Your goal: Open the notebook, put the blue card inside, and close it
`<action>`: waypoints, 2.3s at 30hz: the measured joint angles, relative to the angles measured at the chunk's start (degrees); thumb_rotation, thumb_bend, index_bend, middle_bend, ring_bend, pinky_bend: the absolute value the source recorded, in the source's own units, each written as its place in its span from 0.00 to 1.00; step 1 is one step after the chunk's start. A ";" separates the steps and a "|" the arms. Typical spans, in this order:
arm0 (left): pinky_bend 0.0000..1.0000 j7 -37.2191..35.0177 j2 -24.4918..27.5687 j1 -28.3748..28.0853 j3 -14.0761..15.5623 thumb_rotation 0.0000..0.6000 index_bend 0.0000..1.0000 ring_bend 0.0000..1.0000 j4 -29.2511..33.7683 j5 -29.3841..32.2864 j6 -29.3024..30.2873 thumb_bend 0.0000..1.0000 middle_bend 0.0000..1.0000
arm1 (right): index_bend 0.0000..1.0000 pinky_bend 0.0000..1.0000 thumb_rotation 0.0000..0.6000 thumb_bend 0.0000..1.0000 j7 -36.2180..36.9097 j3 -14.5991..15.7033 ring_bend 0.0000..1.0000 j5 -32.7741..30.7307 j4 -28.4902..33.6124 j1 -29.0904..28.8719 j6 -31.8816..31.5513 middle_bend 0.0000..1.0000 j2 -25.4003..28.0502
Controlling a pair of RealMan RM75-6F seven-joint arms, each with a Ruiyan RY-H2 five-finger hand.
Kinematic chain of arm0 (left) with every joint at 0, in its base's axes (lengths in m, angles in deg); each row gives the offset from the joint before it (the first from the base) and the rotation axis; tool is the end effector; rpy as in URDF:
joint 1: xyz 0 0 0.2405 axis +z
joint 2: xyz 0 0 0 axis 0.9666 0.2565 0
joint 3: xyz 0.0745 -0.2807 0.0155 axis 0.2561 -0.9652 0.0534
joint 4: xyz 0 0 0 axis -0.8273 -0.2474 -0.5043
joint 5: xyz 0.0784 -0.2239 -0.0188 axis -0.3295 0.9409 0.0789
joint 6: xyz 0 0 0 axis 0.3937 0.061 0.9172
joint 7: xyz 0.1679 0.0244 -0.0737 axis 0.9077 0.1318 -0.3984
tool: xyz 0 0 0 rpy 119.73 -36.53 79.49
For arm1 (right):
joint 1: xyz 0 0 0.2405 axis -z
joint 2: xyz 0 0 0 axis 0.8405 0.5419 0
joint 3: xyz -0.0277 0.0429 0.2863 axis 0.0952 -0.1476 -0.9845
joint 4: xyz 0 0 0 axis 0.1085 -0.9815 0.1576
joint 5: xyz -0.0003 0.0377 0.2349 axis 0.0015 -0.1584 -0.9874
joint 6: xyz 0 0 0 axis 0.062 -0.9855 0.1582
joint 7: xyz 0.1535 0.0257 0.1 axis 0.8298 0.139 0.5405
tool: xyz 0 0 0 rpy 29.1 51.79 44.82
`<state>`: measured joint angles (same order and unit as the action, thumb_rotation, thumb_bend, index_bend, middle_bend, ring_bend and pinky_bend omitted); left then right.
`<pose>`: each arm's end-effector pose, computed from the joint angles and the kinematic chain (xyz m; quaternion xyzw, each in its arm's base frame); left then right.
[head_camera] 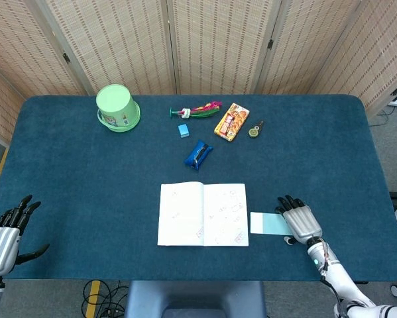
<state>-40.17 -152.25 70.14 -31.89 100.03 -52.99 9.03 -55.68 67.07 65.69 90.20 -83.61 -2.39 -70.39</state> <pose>-0.3438 0.2222 0.1404 -0.6117 -0.3674 -0.4024 0.5735 -0.3273 -0.3060 -0.0274 0.7662 -0.3816 0.2004 0.4766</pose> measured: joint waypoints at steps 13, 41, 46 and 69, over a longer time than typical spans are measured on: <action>0.22 0.24 0.22 0.15 0.02 1.00 0.14 0.18 0.38 0.05 0.35 0.17 0.06 | 0.26 0.16 1.00 0.19 0.65 -0.84 0.00 -0.21 0.04 0.00 1.93 0.07 0.77; 0.22 -0.05 0.38 0.39 0.19 1.00 0.14 0.18 0.19 0.17 0.51 0.17 0.06 | 0.38 0.16 1.00 0.26 2.10 -1.72 0.00 1.77 0.65 0.67 1.92 0.13 1.59; 0.22 -0.01 0.67 0.41 0.13 1.00 0.14 0.18 0.44 0.10 0.67 0.17 0.06 | 0.38 0.15 1.00 0.26 3.76 -1.74 0.00 5.10 1.97 0.58 1.01 0.13 3.73; 0.22 2.35 2.39 0.75 0.24 1.00 0.14 0.18 3.88 0.27 0.81 0.17 0.06 | 0.40 0.07 1.00 0.24 18.12 2.64 0.00 42.01 -3.45 -16.82 2.32 0.15 12.77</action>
<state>-37.81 -149.87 70.88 -31.65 103.91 -52.73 9.84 -37.57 69.72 107.70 86.76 -100.43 -0.06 -57.62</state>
